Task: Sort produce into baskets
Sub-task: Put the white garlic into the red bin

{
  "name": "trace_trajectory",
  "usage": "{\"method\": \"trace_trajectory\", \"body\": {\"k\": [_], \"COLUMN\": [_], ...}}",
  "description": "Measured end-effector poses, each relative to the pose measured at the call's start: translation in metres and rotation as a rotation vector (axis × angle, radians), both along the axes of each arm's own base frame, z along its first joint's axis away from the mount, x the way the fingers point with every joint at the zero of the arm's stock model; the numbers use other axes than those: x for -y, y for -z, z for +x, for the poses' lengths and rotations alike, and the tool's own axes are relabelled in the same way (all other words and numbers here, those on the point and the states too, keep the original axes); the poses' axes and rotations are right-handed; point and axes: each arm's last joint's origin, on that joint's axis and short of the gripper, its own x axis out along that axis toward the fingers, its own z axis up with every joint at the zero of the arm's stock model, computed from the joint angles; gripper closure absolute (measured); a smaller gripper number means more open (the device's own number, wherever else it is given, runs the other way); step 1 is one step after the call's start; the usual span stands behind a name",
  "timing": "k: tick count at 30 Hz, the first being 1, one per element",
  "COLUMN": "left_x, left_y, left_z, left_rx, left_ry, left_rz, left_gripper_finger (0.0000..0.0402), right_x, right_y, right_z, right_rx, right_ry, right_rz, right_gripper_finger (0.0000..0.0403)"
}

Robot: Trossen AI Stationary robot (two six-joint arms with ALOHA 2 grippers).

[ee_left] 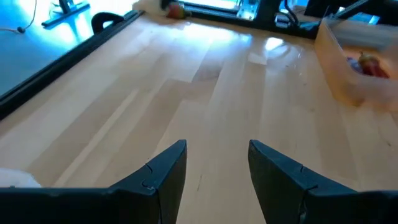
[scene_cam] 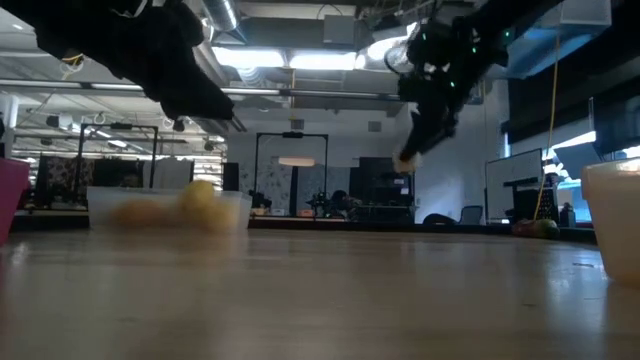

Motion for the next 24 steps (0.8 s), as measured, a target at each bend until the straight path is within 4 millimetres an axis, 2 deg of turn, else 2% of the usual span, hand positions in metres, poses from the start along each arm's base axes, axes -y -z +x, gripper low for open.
{"method": "trace_trajectory", "body": {"k": [11,19,24], "left_x": [-0.011,-0.018,-0.016], "left_y": [-0.007,-0.02,-0.014], "left_z": [0.003,0.016,0.027], "left_rx": [0.083,0.28,0.281], "left_ry": [-0.058,-0.079,-0.05], "left_rz": [-0.004,0.019,0.083], "left_gripper_finger": [0.0233,0.0233,0.0233], "right_x": [-0.08,-0.121,-0.139], "right_y": [-0.018,-0.03,-0.033], "right_z": [0.051,0.067,0.069], "right_rx": [0.223,0.338,0.394], "right_ry": [-0.387,-0.642,-0.718], "right_rz": [-0.167,-0.348,-0.335], "right_gripper_finger": [0.0288,0.0287,0.0287]}}
